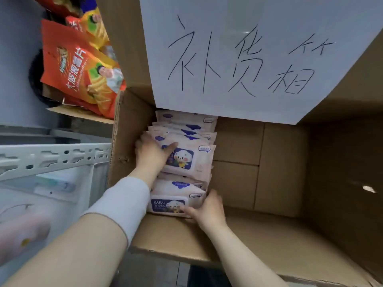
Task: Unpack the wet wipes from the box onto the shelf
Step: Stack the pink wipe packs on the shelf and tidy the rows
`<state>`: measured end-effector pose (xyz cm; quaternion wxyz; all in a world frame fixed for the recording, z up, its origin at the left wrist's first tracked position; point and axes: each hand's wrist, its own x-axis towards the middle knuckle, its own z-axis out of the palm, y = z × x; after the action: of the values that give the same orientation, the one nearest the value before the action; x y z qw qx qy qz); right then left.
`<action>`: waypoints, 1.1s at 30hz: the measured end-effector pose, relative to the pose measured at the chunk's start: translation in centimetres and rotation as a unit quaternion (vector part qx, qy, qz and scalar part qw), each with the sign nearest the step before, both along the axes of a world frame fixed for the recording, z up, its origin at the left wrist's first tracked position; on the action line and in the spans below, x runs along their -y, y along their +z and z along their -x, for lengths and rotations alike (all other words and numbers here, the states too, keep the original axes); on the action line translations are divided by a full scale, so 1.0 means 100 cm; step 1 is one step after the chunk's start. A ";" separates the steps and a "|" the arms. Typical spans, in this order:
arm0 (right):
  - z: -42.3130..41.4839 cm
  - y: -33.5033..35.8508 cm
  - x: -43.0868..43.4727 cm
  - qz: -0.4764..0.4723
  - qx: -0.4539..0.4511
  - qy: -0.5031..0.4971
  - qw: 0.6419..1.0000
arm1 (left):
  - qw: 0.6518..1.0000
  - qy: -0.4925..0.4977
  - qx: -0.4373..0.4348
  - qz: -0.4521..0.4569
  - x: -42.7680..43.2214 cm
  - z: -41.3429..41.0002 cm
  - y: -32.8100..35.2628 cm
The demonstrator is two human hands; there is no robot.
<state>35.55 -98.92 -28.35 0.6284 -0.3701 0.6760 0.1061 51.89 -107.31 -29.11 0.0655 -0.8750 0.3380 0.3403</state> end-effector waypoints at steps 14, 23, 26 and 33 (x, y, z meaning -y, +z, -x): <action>-0.004 0.000 -0.005 -0.031 0.079 -0.048 0.995 | 0.989 0.092 -0.116 0.000 0.002 -0.001 0.014; -0.012 0.017 -0.013 -0.005 0.072 -0.088 0.994 | 0.979 0.050 -0.198 0.018 -0.003 0.003 0.027; 0.000 0.032 -0.012 0.036 0.065 -0.106 0.992 | 0.971 0.088 -0.214 0.051 -0.004 0.002 0.044; 0.075 0.085 -0.002 0.084 0.057 -0.152 0.983 | 0.922 0.209 -0.246 0.212 -0.019 -0.006 0.133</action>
<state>28.03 -98.71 -19.87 0.6410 -0.3204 0.6941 -0.0691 52.45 -105.42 -15.81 -0.2797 -0.8080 0.2172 0.4709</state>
